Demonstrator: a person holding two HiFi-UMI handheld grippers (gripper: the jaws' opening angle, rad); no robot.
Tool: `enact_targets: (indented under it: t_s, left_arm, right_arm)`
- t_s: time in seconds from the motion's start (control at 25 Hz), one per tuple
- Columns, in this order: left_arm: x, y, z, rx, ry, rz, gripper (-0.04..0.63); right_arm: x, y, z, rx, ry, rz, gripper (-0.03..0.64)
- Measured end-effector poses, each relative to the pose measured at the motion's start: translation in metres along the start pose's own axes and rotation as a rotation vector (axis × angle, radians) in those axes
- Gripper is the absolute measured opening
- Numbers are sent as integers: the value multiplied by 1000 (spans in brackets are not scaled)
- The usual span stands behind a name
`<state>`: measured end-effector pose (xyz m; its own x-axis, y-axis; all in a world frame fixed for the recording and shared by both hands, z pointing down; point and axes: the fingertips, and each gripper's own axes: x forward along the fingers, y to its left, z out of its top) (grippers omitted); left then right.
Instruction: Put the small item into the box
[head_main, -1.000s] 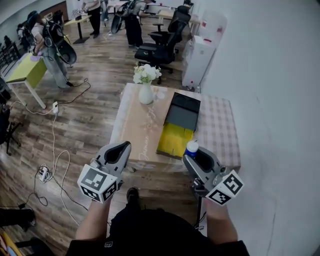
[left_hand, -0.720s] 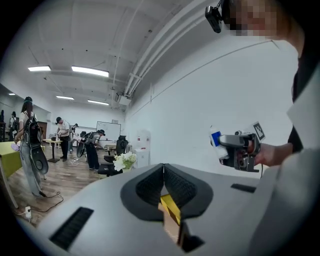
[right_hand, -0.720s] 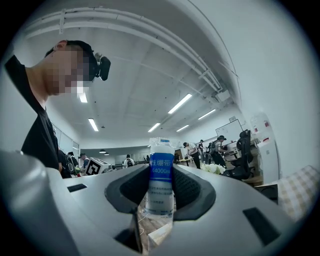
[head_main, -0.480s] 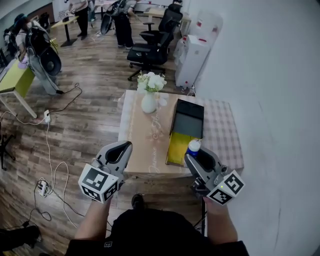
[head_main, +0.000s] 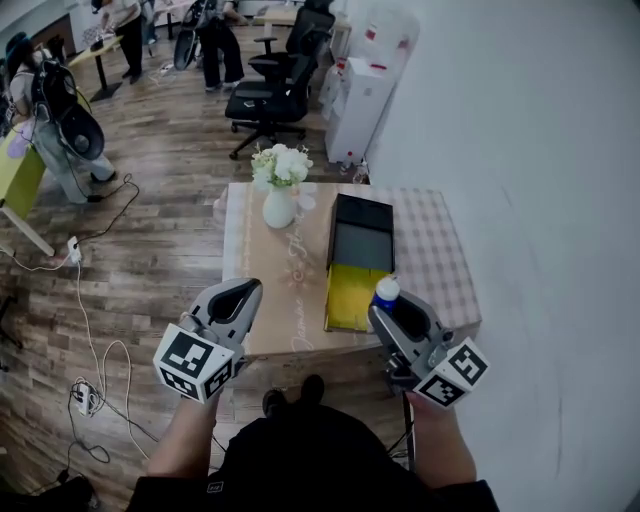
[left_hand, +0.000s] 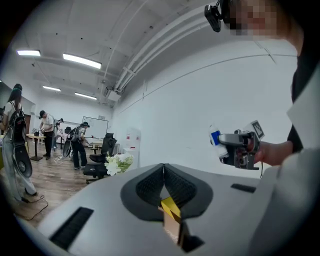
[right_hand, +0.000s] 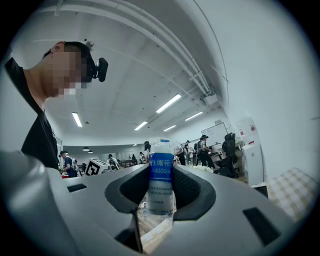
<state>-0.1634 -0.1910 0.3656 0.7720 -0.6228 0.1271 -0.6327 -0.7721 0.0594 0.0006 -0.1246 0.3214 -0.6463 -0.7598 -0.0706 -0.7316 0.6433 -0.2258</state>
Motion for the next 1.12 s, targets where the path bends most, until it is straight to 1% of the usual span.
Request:
enact_targets:
  t_s: [0.2,0.44,0.68,0.84,1.12]
  left_arm:
    - [31,-5,5,21,8,-23,14]
    - [72,-5,13,39,7,-8,14]
    - [110,-17,25,53,-7,-3,14]
    - [129,-26,24,51,3,-8,14]
    - [148,-17,7,26,51,-37,14]
  right_arm:
    - [-5,-28,5,3,-26,-15,140]
    - [-9,-72,13,3,-49,-6,140]
    - [-24,-112,26,-5,-70,0,140]
    - [-29,-132,23,-11,-54,-10,140]
    - [-27,-163,3,12,1,-85,140]
